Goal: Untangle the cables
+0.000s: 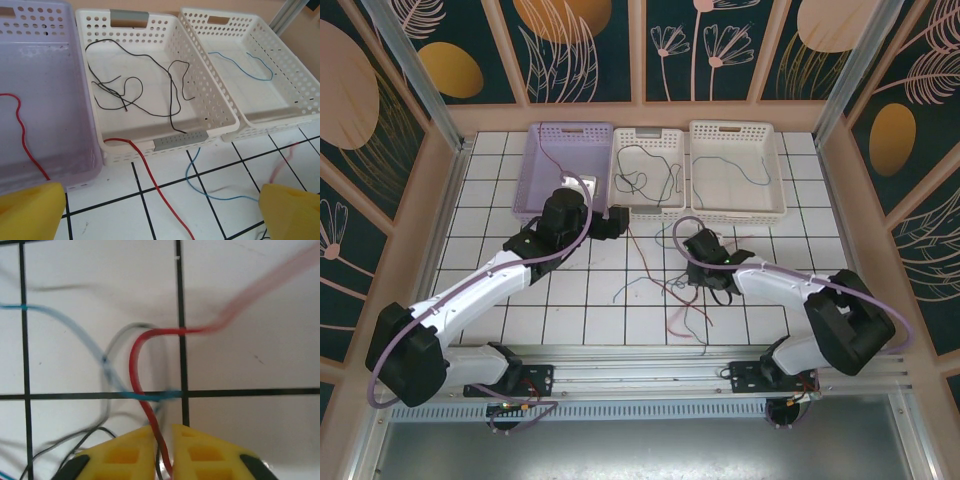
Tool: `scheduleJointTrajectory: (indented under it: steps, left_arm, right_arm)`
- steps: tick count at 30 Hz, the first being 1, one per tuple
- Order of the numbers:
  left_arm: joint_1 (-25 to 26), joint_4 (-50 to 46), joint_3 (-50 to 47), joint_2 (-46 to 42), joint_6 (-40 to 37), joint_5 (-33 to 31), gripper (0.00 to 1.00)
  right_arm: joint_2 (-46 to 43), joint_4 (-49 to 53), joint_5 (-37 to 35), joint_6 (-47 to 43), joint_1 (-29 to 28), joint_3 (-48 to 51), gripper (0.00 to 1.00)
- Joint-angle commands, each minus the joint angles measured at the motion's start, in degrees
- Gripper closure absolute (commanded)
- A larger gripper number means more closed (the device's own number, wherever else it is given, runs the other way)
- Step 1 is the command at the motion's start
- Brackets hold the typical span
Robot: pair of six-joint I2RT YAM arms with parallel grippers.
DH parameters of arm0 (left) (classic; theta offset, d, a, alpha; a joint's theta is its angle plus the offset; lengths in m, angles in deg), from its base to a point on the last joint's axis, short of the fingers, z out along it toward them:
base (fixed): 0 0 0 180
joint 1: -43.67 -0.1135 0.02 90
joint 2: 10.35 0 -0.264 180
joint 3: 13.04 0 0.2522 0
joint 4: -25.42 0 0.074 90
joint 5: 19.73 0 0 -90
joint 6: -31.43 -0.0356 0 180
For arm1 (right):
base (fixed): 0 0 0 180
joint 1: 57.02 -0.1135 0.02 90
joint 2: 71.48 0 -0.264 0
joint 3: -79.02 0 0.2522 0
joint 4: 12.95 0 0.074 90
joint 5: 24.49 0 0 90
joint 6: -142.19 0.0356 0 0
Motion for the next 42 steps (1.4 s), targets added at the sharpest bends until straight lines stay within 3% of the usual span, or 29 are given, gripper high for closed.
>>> scheduleJointTrajectory:
  steps: [1,8,15,20,24,33,37,39,42]
  left_arm:
    - [0.0,0.3,1.3,0.0,1.1,0.7,0.02]
    - [0.0,-0.3,2.2,0.5,0.9,5.4,0.02]
    - [0.3,0.8,2.9,1.4,0.8,15.2,0.01]
    - [0.7,3.4,2.2,1.0,1.2,23.1,0.02]
    - [0.9,6.0,1.4,0.9,1.4,29.6,0.11]
    - [1.1,11.4,0.0,0.7,4.0,38.6,0.18]
    - [1.1,14.8,-0.6,1.1,5.7,44.0,0.40]
    - [1.1,15.5,-0.7,1.1,6.2,45.4,0.45]
    - [1.1,16.6,-0.8,0.9,6.8,46.8,0.64]
  right_arm:
    - [-0.4,-1.6,0.3,-0.8,-0.2,-1.9,0.99]
    - [-10.8,-1.3,0.8,-4.7,-4.1,-5.5,1.00]
    - [-20.7,-6.2,12.0,-10.3,-4.9,-6.8,1.00]
    - [-23.2,-9.7,21.5,-13.1,-4.9,-7.5,1.00]
    - [-24.5,-12.3,27.5,-14.6,-4.8,-7.5,1.00]
    - [-25.0,-14.1,34.8,-16.4,-3.3,-6.9,1.00]
    - [-24.2,-13.7,34.8,-16.2,-3.0,-7.1,1.00]
    - [-24.0,-13.4,34.9,-16.3,-2.7,-7.1,1.00]
    - [-23.9,-13.7,35.5,-16.0,-2.4,-6.5,1.00]
